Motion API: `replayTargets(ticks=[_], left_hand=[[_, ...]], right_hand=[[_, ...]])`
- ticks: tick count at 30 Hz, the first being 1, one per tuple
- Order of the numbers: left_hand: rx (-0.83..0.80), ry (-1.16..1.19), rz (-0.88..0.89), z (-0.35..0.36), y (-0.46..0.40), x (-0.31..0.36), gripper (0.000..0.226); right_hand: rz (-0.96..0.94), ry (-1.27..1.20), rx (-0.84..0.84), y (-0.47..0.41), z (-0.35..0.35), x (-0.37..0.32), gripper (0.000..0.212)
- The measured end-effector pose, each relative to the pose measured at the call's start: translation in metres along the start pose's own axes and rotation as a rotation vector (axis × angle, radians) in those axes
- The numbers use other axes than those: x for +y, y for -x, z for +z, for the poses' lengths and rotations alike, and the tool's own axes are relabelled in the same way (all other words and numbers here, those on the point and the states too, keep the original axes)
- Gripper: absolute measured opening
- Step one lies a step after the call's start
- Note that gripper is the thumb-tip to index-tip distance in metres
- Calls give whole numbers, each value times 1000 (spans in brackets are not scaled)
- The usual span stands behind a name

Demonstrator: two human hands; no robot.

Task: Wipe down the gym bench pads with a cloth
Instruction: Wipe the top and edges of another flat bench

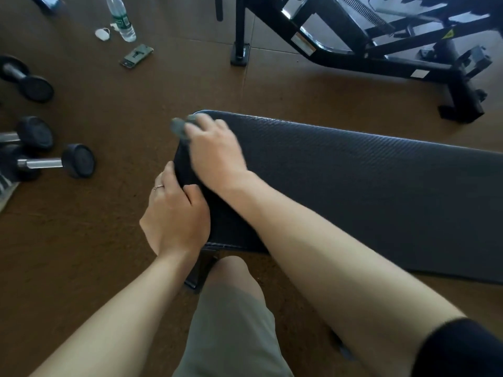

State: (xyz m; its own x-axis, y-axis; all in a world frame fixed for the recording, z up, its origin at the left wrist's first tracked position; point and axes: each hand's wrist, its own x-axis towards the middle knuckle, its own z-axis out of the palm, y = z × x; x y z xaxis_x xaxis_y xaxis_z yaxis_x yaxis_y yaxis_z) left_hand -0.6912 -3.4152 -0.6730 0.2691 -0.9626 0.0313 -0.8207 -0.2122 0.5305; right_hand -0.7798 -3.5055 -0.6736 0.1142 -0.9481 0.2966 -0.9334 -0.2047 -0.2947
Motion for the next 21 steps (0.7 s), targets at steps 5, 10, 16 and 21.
replayTargets(ticks=[5,10,16,21], left_hand=[[2,49,35,0,-1,-1,50],[-4,15,27,-2,3,-1,53],[7,-12,29,-2,5,3,56],[4,-14,21,1,3,1,54]], right_hand=[[-333,-32,-88,-6,-3,10,29],[5,6,104,30,-50,121,44],[671,99,132,55,-85,175,36],[441,105,37,-9,-38,70,37]])
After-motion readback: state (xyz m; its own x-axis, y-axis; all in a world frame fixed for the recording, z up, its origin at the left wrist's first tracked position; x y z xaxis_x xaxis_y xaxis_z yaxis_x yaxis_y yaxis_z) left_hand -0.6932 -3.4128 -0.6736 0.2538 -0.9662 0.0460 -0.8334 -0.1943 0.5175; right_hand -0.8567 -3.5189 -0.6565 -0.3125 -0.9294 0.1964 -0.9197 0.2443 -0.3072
